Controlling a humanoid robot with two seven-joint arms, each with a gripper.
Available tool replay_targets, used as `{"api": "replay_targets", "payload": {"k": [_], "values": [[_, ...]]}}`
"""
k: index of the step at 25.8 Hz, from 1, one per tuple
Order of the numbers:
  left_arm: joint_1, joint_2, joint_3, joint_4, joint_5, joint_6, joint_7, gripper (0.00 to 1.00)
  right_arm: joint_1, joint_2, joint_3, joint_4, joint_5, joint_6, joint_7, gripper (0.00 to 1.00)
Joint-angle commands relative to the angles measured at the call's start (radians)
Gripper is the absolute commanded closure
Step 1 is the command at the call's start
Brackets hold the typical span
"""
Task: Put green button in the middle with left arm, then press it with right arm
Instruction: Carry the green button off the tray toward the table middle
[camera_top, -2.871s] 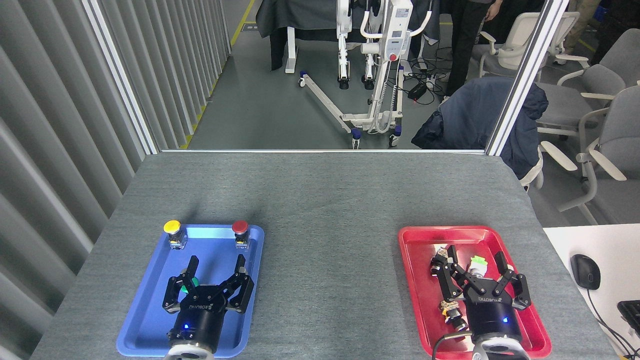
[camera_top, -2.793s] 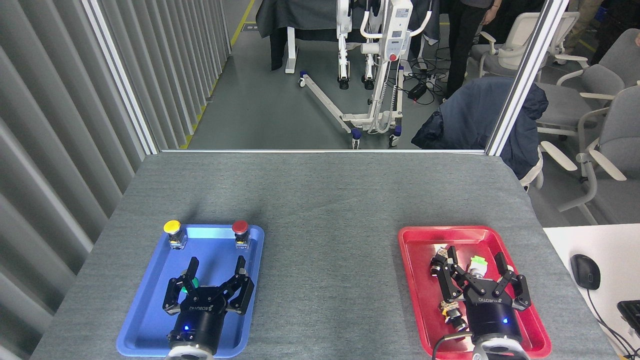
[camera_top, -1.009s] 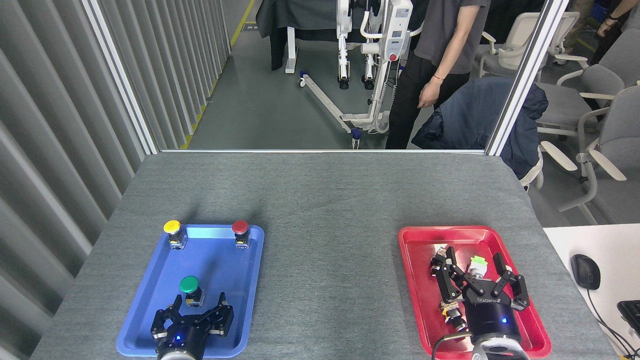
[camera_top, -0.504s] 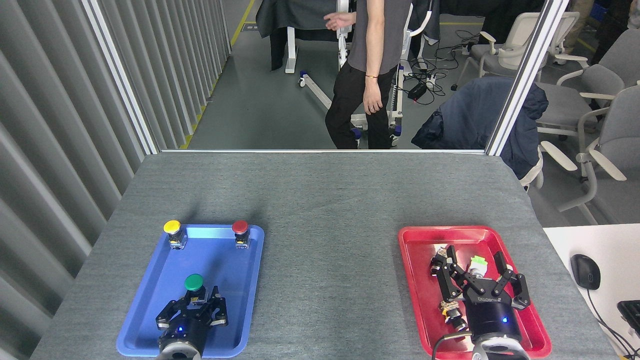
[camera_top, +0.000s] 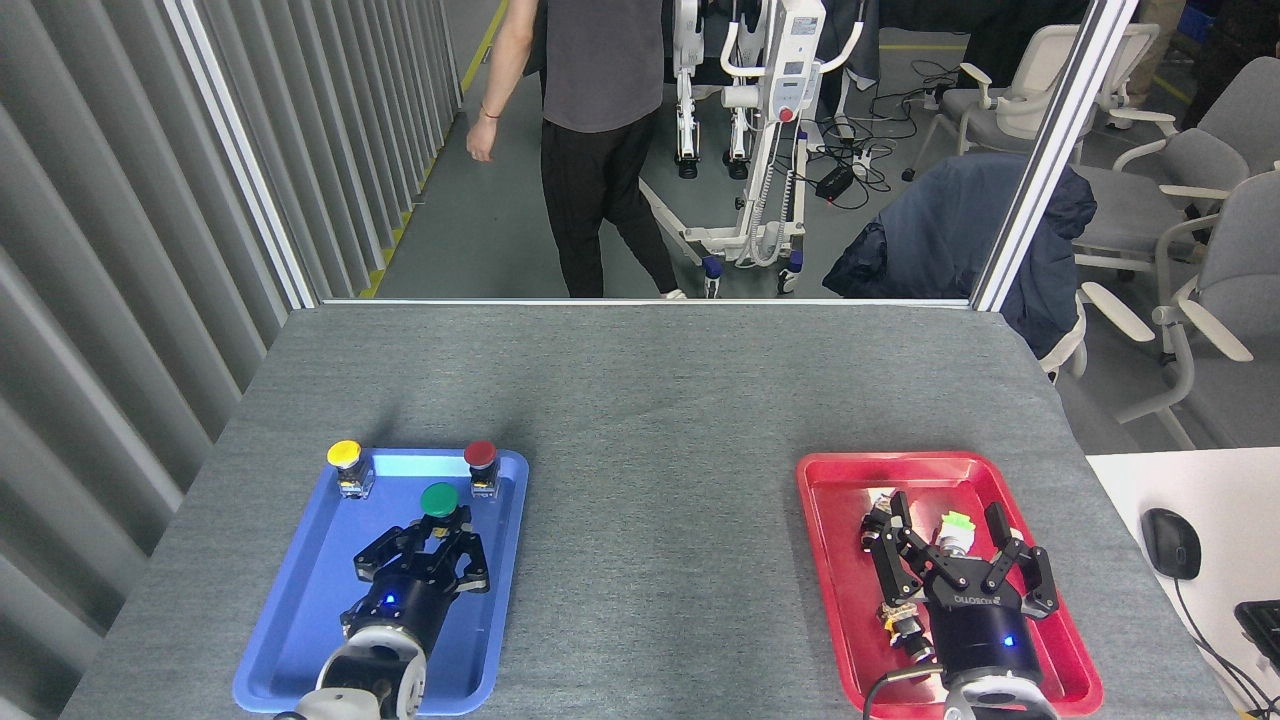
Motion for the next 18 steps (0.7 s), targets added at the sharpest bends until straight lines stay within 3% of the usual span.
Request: {"api": "replay_targets", "payload": {"k": [1,4,6,8,11,14,18], "values": [[-0.093,-0.020,-0.186,0.027,-0.002,-0.011,-0.003,0.90,0.002,-0.001,0.000,0.000,-0.002,-0.008,-0.002,0.00],[-0.196,-0.084,-0.349,0.158,-0.002,-0.009,-0.011,0.90,0.002,-0.001,0.000,0.000,-0.002,-0.008,-0.004,0.00],[-0.259,-0.147,-0.396,0.303,-0.002,-0.017,-0.012,0.90,0.002,-0.001,0.000,0.000,-0.002,-0.008,-0.004,0.00],[-0.296,-0.155,-0.434,0.421,0.001,-0.020,-0.001,0.90,0.000,-0.001,0.000,0.000,-0.002,-0.008,-0.004,0.00],[-0.303,-0.153,-0.551,0.459,0.015,-0.009,0.000,0.90,0.002,-0.001,0.000,0.000,-0.002,-0.008,-0.004,0.00],[-0.303,-0.153,-0.572,0.490,0.016,-0.009,0.002,0.88,0.002,0.000,0.000,0.000,-0.002,-0.008,-0.001,0.00],[-0.303,-0.153,-0.574,0.517,0.016,-0.011,-0.003,0.75,0.003,0.000,0.000,0.000,-0.002,-0.010,0.001,0.00]]}}
